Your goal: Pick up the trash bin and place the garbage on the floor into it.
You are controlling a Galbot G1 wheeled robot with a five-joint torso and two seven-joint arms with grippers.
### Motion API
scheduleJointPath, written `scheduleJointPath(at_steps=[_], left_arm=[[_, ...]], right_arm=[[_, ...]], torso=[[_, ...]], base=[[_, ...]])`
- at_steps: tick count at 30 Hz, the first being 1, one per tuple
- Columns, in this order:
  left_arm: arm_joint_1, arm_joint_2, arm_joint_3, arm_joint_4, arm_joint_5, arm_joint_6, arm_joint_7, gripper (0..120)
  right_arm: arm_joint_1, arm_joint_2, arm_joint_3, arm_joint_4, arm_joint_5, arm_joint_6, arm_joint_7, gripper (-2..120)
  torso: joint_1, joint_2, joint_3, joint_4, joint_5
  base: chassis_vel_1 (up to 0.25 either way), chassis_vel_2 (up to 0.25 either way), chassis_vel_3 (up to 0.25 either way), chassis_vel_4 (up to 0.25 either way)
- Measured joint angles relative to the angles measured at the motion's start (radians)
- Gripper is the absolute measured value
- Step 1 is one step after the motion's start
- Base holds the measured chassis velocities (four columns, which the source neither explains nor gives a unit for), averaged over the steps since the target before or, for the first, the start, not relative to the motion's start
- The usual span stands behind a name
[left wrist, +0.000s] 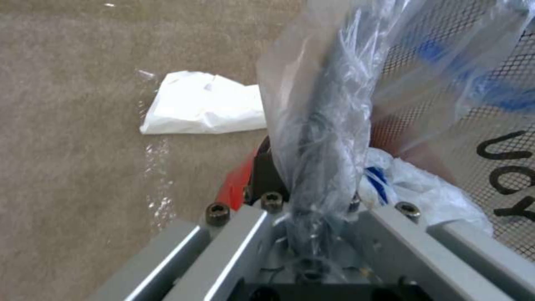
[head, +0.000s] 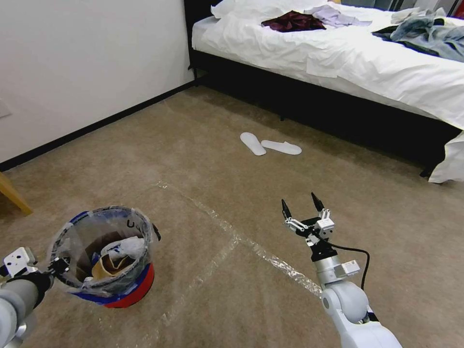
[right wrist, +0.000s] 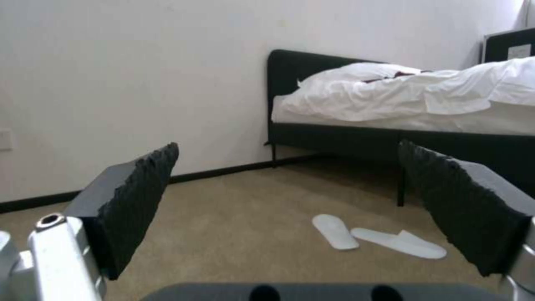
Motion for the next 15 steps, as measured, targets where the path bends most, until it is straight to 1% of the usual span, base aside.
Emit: scheduleJointPath(at_steps=[15], left_arm=[[0.004, -0.004, -0.006, -0.006, -0.001, 0.001, -0.001, 0]], right_arm=[[0.0, -0.007, 0.0, -0.004, 0.003, 0.005, -0.01, 100]], torso=[[0.0, 0.0, 0.0, -0.0001, 0.0001]], base=[[-0.081, 0.091, 0.081, -0.095]])
